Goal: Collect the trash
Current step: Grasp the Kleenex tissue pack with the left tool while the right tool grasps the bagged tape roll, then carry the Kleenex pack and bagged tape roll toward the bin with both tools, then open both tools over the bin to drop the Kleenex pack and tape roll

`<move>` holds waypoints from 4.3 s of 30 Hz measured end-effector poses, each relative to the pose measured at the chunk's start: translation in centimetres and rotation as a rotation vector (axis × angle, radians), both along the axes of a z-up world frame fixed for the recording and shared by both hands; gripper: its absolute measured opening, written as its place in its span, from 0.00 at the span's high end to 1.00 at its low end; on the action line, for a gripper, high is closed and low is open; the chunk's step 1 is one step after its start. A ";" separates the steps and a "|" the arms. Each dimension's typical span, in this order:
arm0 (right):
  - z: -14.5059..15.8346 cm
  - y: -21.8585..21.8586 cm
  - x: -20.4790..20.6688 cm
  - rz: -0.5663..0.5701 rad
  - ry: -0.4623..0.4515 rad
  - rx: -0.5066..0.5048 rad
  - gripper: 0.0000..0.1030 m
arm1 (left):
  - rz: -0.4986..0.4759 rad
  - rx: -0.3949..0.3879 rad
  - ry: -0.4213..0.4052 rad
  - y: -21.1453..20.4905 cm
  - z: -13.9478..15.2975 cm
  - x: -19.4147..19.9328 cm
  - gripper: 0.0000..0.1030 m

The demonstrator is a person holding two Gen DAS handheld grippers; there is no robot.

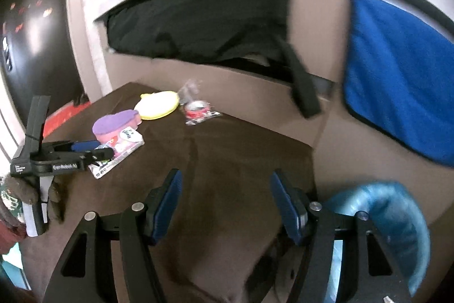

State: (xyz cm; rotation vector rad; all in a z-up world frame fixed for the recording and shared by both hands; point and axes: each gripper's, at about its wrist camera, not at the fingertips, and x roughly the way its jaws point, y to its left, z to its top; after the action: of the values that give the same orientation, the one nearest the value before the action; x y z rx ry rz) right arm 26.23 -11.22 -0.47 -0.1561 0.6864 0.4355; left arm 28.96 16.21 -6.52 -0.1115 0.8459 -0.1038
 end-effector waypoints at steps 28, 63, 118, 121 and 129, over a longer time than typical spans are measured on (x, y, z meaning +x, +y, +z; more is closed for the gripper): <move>-7.9 15.8 19.4 -0.015 0.189 -0.115 0.40 | 0.013 -0.278 -0.061 5.3 1.4 -1.2 0.52; 2.9 -6.1 -1.2 -0.147 -0.022 0.066 0.54 | -0.138 -0.079 -0.287 -14.5 8.5 -4.0 0.52; -5.9 -27.8 -2.6 -0.503 0.076 0.169 0.53 | -0.443 -0.103 -0.064 -37.0 -0.3 1.9 0.51; -6.1 -27.9 -2.6 -0.517 0.080 0.179 0.47 | -0.466 -0.152 -0.045 -36.6 -0.1 2.3 0.42; -5.1 -27.8 -3.3 -0.533 0.055 0.200 0.42 | -0.440 -0.216 -0.084 -33.2 3.1 1.5 0.32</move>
State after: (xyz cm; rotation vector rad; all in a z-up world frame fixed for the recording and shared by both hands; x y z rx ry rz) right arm 22.88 -39.05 -5.54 0.2275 0.7039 -0.0058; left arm 30.47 -16.97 -3.38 -0.1209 0.7620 -0.6095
